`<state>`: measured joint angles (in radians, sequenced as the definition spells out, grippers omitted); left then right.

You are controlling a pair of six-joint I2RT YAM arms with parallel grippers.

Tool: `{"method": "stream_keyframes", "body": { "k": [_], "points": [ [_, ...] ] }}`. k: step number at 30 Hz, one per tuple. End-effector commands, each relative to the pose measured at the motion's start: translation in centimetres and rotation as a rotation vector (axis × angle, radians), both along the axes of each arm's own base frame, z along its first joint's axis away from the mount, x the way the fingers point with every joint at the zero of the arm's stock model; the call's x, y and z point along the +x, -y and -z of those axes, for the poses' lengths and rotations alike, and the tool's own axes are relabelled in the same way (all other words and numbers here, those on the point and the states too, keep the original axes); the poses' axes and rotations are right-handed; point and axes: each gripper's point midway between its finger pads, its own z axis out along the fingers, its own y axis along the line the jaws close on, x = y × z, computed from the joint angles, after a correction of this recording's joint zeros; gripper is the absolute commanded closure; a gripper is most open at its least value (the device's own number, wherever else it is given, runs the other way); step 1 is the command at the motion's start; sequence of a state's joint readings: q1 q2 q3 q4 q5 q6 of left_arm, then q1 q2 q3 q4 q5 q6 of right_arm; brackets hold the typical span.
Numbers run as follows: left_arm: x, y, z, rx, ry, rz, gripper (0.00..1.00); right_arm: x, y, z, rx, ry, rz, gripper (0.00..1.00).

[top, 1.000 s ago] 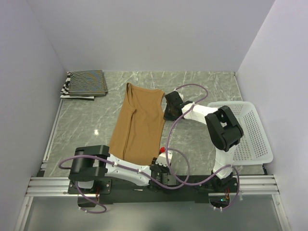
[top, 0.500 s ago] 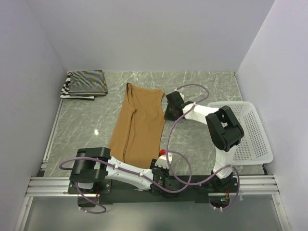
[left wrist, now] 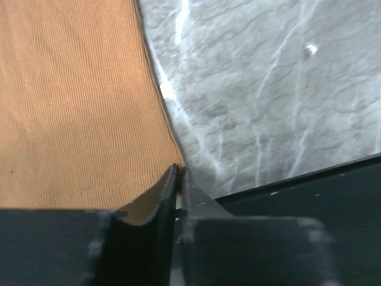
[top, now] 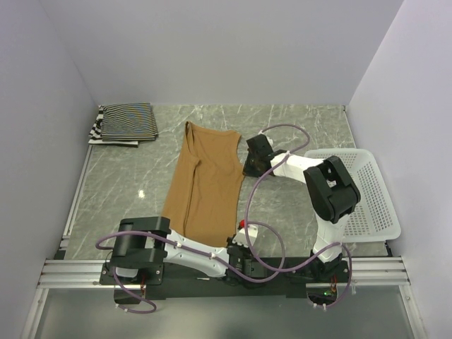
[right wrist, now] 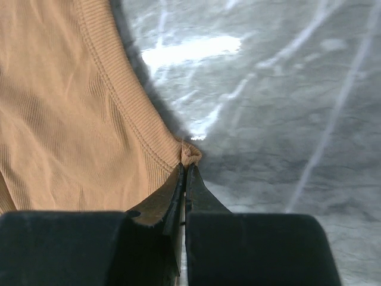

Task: Fold and stack the tank tops
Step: Fold the tank top

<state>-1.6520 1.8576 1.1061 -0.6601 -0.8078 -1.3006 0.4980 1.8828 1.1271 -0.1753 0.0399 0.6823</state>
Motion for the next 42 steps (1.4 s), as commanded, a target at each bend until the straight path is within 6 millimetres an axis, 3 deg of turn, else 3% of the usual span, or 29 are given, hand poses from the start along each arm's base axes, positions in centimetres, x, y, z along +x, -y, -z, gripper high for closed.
{"method": "stream_keyframes", "body": {
  "k": [1,3,7,12,15,16,18,19,21,27,34,42],
  "points": [
    [-0.5,1.9,0.0,-0.039,-0.025,0.053,0.93,-0.7,3.2,0.7,-0.068,-0.018,0.037,1.00],
    [-0.7,2.7,-0.6,-0.055,-0.026,0.080,1.00,-0.9,3.9,0.6,-0.070,-0.016,0.047,1.00],
    [-0.8,4.1,-2.5,-0.133,-0.022,0.107,0.99,-1.1,5.8,0.7,-0.094,-0.019,0.079,1.00],
    [-0.9,5.3,-6.9,-0.338,-0.031,0.125,0.99,-1.1,7.0,-0.1,-0.133,-0.004,0.092,1.00],
    [-1.1,4.5,-8.0,-0.444,-0.063,0.108,0.99,-1.0,7.1,-1.0,-0.142,0.005,0.089,1.00],
    [-0.9,3.5,-7.2,-0.447,-0.072,0.095,1.00,-0.7,7.1,-1.6,-0.147,0.013,0.088,1.00],
    [-0.7,3.1,-8.4,-0.536,-0.090,0.064,0.99,-0.5,6.7,-1.9,-0.146,0.016,0.078,1.00],
    [-0.4,1.8,-7.3,-0.521,-0.092,0.044,0.99,-0.3,6.6,-2.1,-0.145,0.017,0.076,1.00],
    [-0.1,0.9,-7.7,-0.572,-0.108,0.012,0.99,0.0,6.1,-2.6,-0.137,0.021,0.068,1.00],
    [0.6,-2.9,-5.9,-0.601,-0.134,-0.099,0.99,1.1,4.4,-5.0,-0.107,0.067,0.072,1.00],
    [0.9,-6.1,-4.6,-0.598,-0.145,-0.176,0.99,3.1,-0.6,-6.5,-0.102,0.086,0.023,1.00],
    [0.8,-9.4,-3.6,-0.526,-0.155,-0.265,0.99,4.2,-6.6,-6.0,-0.111,0.081,-0.052,1.00]
  ]
}}
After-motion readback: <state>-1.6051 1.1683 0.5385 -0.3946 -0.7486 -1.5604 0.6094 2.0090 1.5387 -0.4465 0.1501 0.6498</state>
